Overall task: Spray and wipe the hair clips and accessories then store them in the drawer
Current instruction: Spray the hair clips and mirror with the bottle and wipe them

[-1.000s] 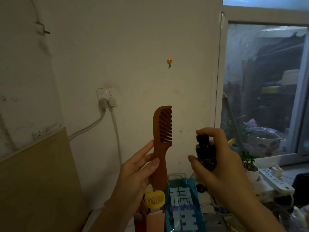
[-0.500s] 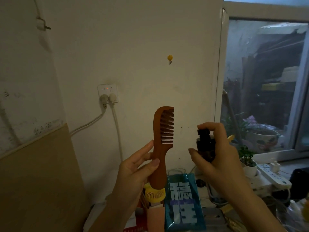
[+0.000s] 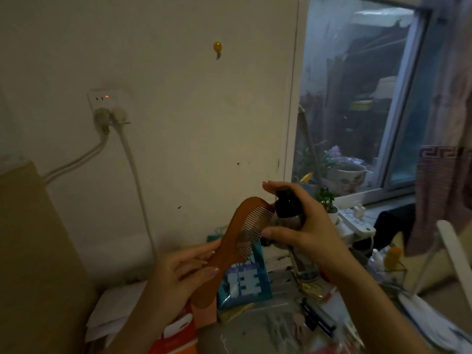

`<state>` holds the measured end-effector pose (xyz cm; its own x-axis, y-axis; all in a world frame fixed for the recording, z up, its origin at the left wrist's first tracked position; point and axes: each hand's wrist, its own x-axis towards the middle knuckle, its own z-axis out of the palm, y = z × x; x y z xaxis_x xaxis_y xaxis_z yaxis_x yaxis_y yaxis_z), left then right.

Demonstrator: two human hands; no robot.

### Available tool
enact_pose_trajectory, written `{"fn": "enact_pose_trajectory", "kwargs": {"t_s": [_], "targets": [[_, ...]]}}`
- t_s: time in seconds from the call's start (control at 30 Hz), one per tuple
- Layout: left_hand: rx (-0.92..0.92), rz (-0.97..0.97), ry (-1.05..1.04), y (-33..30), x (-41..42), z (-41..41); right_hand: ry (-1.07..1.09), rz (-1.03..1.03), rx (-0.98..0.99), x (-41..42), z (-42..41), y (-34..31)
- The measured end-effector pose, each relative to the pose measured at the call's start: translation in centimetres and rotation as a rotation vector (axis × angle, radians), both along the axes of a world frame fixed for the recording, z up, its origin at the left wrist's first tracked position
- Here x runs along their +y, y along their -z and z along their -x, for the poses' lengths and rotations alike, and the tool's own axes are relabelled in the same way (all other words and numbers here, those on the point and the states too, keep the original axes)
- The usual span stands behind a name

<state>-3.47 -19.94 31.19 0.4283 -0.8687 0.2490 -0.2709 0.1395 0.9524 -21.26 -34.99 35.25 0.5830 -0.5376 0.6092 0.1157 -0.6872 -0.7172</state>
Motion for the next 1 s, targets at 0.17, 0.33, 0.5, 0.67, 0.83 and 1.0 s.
{"fn": "enact_pose_trajectory", "kwargs": {"t_s": [0.17,0.33,0.5,0.67,0.83,1.0], "targets": [[-0.014,0.009,0.058,0.6,-0.4,0.6,-0.002,-0.069,0.016,0.0,1.4,2.3],[0.010,0.013,0.131,1.9,-1.5,1.6,0.091,-0.109,-0.041,0.4,3.2,5.2],[0.067,-0.065,0.225,4.3,-3.2,3.3,0.214,-0.167,-0.074,1.5,5.7,9.0],[0.078,-0.177,0.297,6.8,-5.1,5.7,0.347,-0.237,-0.094,1.6,8.8,12.8],[0.107,-0.259,0.249,9.4,-7.6,8.9,0.430,-0.319,-0.087,-0.3,11.3,16.0],[0.214,-0.335,0.153,13.2,-11.3,12.7,0.489,-0.420,-0.053,-4.3,14.6,20.6]]}}
